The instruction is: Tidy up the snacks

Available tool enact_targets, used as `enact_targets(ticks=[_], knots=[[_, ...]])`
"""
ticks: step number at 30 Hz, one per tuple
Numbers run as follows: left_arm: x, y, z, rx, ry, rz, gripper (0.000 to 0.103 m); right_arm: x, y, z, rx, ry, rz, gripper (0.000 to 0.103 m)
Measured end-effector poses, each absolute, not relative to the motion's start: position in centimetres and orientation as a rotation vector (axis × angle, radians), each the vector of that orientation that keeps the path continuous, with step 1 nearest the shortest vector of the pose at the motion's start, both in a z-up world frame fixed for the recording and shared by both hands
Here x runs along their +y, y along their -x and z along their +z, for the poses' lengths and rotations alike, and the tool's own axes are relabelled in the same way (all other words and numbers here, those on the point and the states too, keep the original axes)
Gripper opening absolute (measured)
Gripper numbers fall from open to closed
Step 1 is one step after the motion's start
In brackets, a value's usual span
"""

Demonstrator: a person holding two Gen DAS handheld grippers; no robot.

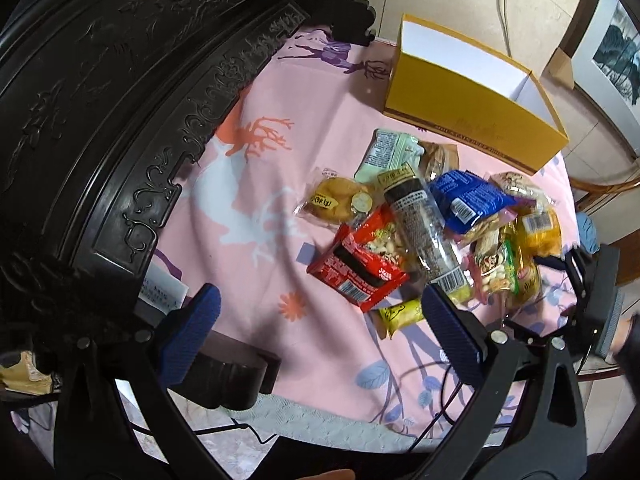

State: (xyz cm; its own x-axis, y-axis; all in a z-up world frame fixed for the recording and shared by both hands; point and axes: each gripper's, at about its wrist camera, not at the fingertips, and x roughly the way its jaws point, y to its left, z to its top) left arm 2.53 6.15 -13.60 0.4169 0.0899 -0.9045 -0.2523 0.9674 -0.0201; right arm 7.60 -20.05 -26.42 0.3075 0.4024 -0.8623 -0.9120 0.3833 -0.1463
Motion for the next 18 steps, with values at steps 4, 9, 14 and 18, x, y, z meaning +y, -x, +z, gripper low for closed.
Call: enact_targets(ticks=[4,9,14,18], knots=[[5.0,-2.2,-14.3,1.103,0.114,0.202,0.101,-20.3,-8.8,-26.4,0.852,0.721,1.039,0.085],[3.3,-2.8,-16.2,1.054,0.035,0.124,0.101,-21.4,-9.2,-25.3,0.861,0.696,0.958,0.062],[1.9,-4.5,-20.1,1.077,-0.124,0.081,0.101,-21.4,-7.0,-25.0,0.893,0.603,0.861,0.059],[2.1,-6.2,-22.9,1.093,-0.165,0.088,0.101,-21.8,-5.3,-25.0,0.928,0.491,0.772,0.059]])
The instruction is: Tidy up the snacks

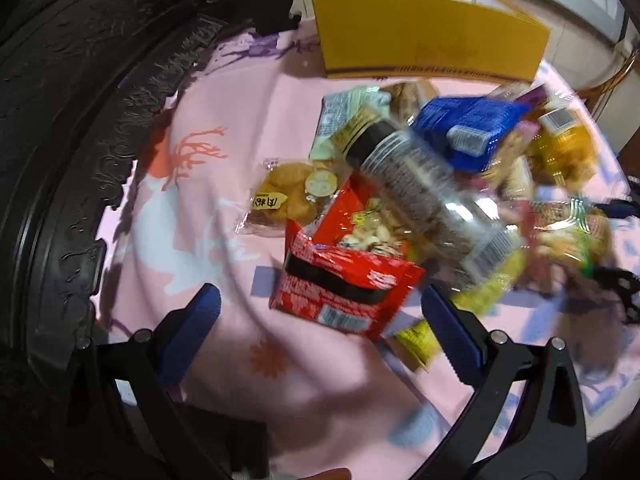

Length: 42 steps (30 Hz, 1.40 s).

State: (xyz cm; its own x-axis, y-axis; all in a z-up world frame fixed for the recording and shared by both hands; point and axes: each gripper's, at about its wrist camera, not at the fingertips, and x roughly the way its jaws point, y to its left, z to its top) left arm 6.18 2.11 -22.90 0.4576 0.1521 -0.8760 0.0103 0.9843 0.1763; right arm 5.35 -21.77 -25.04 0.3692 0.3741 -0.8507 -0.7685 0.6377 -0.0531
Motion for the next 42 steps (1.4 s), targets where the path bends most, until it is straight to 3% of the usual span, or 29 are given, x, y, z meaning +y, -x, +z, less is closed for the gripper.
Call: enact_targets(ticks=[6,8,10,17,21,29,30,32,33,34,38,40,42], knots=[[2.4,-7.5,-25.7,1.096,-0.155,0.037,0.1,-22.3,-3.9,-24.9,0.973,0.333,0.698,0.059],[2.2,-7.4,-26.0,1.102,-0.15,-0.01,0.078,-22.4,-3.9,-24.7,0.983,0.289,0.684,0.059],[1.8,-7.2,-26.0,1.112,-0.135,-0.062,0.045,-22.5,-3.9,-24.7,0.979,0.277,0.668,0.059],[1.4,-4.9,-24.4,1.091,-0.128,-0.09,0.036,-23.0,-3.6,-23.6,0.969,0.253,0.632,0.057],[1.3,-3.8,-23.2,1.079,-0.108,-0.113,0.024,-23.3,-3.5,-23.1,0.963,0.233,0.614,0.057],[1.9,-3.3,-24.1,1.098,-0.083,-0.119,0.024,-23.3,-3.6,-23.2,0.963,0.223,0.58,0.056],[2.1,-3.2,-24.5,1.11,-0.083,-0.099,0.027,-23.2,-3.6,-23.4,0.965,0.226,0.578,0.056],[2.1,-3.1,-24.9,1.12,-0.106,-0.094,0.042,-23.2,-3.5,-23.5,0.971,0.221,0.572,0.056],[1.8,-3.0,-25.0,1.114,-0.133,-0.1,0.055,-23.1,-3.5,-23.6,0.977,0.218,0.569,0.056],[1.7,-2.9,-25.1,1.111,-0.15,-0.099,0.059,-23.0,-3.4,-23.6,0.978,0.218,0.565,0.056],[2.0,-3.4,-25.3,1.113,-0.13,-0.093,0.058,-22.9,-3.3,-24.0,0.99,0.224,0.551,0.056],[2.4,-3.7,-25.0,1.106,-0.101,-0.081,0.041,-22.8,-3.2,-24.0,0.994,0.229,0.549,0.056],[2.7,-3.9,-24.9,1.11,-0.083,-0.094,0.031,-22.7,-3.0,-24.0,0.998,0.229,0.547,0.056]])
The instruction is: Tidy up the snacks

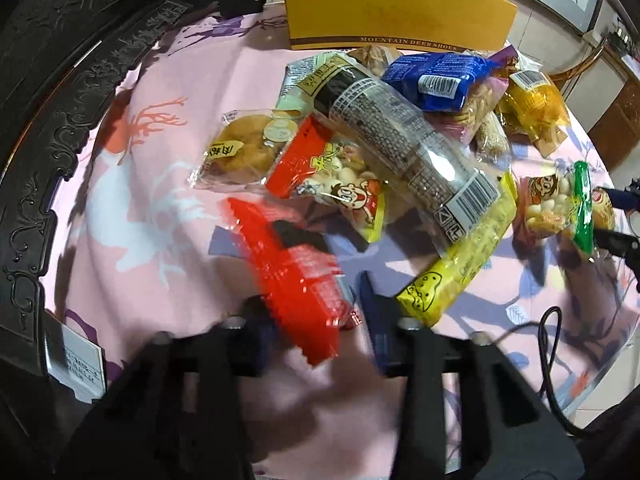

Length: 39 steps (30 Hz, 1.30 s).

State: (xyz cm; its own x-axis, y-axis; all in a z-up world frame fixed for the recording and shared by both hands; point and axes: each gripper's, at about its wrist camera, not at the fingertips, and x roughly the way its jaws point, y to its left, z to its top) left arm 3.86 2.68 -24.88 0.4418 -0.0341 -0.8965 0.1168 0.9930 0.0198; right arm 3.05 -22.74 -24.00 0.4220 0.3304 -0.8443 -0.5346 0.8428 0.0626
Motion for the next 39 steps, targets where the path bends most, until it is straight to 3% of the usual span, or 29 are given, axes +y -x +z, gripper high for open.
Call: enact_targets(ticks=[2,14,25,31,39], knots=[[2.7,-3.9,-24.9,1.107,-0.081,-0.104,0.024,-22.7,-2.9,-23.7,0.998,0.227,0.549,0.056],[2.7,-3.3,-20.6,1.009,-0.018,-0.153,0.022,-24.0,-2.6,-19.2,0.938,0.176,0.494,0.056],[1.5,-5.9,-9.7,0.746,-0.005,-0.212,0.022,-24.9,-6.2,-11.8,0.751,0.129,0.475,0.056],[0.2,-11.7,-4.0,0.611,-0.006,-0.26,0.022,-25.7,-12.6,-6.6,0.615,0.066,0.459,0.056],[-2.3,-26.3,-2.3,0.579,0.024,-0.269,0.022,-25.5,-24.2,-4.2,0.524,0.012,0.358,0.056]])
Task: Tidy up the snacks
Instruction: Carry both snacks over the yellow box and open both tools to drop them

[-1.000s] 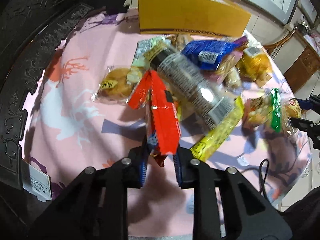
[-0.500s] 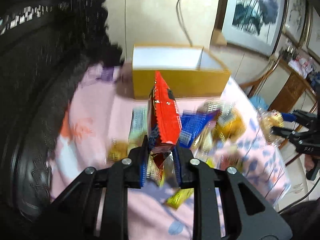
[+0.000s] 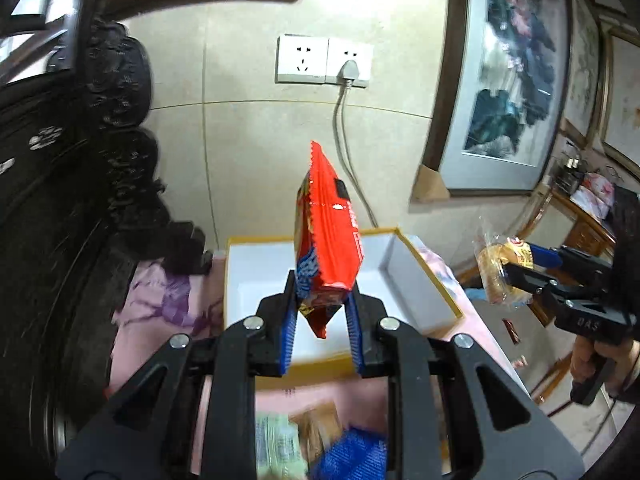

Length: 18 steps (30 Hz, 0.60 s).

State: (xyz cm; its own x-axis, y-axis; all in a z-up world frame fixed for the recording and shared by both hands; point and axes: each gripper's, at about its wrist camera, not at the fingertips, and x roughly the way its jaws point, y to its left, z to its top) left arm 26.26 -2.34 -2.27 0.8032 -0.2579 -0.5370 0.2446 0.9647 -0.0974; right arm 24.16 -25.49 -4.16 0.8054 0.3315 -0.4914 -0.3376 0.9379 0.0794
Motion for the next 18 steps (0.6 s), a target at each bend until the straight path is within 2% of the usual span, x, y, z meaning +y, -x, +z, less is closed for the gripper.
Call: enact_targets(ticks=[3,4,5,6,7,8,12,18], knots=[[-3.8,-31.2,-3.3,0.609,0.005,-0.242,0.023,-24.9,-28.4,-4.5,0.541,-0.018,0.343,0.057],[-4.1,-32.4,-3.5,0.621,-0.003,-0.223,0.036,-24.7,-30.0,-4.8,0.572,-0.044,0.35,0.058],[-4.4,-33.6,-3.7,0.639,-0.006,-0.206,0.055,-24.6,-31.4,-5.1,0.605,-0.065,0.344,0.063],[-4.5,-34.3,-3.8,0.659,-0.003,-0.171,0.088,-24.6,-32.0,-4.9,0.618,-0.073,0.325,0.076],[-4.5,-34.9,-3.5,0.664,0.01,-0.127,0.092,-24.5,-32.4,-4.6,0.62,-0.074,0.299,0.091],[-4.2,-34.7,-3.1,0.653,0.028,-0.13,0.092,-24.5,-32.3,-3.9,0.597,-0.071,0.279,0.101],[-3.9,-33.2,-1.1,0.594,0.045,-0.153,0.098,-24.1,-31.1,-1.7,0.535,-0.038,0.291,0.102],[-2.7,-30.7,0.1,0.624,0.127,-0.173,0.101,-23.7,-28.0,-0.6,0.535,-0.013,0.326,0.102]])
